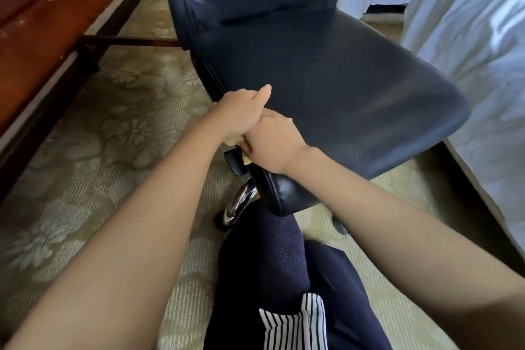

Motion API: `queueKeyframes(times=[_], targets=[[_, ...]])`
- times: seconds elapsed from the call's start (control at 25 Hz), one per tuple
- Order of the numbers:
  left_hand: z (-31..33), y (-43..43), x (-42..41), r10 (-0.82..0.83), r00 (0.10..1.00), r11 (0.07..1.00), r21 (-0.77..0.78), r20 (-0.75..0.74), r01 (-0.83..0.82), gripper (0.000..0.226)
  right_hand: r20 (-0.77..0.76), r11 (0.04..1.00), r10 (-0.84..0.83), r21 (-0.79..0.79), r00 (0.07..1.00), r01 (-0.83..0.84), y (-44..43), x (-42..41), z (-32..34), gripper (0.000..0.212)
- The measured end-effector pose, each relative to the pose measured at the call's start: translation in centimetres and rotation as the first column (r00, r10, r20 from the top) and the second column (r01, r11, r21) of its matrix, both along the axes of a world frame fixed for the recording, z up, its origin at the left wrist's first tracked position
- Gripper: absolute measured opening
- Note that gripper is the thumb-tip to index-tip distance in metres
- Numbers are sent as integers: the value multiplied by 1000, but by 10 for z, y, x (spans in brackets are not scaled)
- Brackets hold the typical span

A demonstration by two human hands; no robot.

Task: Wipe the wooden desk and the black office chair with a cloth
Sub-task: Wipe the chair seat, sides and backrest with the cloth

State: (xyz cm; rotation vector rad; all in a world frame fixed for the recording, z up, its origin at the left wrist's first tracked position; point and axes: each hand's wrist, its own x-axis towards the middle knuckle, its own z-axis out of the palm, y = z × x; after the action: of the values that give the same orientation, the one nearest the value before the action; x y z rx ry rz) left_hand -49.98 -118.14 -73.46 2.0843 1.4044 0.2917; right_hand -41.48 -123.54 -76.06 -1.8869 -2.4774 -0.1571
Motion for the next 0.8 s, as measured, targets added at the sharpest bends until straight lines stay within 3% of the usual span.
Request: queueKeyframes(times=[0.08, 0.16, 0.32, 0.44, 0.56, 0.8], targets=[[-7, -6, -3, 26, 999, 1000, 1, 42, -26, 51, 10, 992, 107, 61, 994, -108, -26, -1, -10, 29], [-14, -9, -1, 38, 999, 998, 57, 26, -39, 49, -86, 976, 182, 133, 980, -169, -57, 5, -23, 29], [-34, -29, 16, 9, 1000, 967, 255, -16, -4, 52, -143, 926, 215, 345, 966, -155, -110, 38, -61, 35], [-52, -60, 35, -16, 999, 960, 278, 40, 4, 59, -229, 928, 98, 373, 969, -6, -128, 73, -80, 39], [-65, -72, 48, 32, 993, 922, 388, -116, 15, 67, -403, 924, -69, 319, 913, 210, -132, 118, -89, 39], [-72, -72, 48, 74, 971, 843, 534, -227, 61, 74, -741, 744, -328, 180, 586, 644, -111, 186, -87, 48]])
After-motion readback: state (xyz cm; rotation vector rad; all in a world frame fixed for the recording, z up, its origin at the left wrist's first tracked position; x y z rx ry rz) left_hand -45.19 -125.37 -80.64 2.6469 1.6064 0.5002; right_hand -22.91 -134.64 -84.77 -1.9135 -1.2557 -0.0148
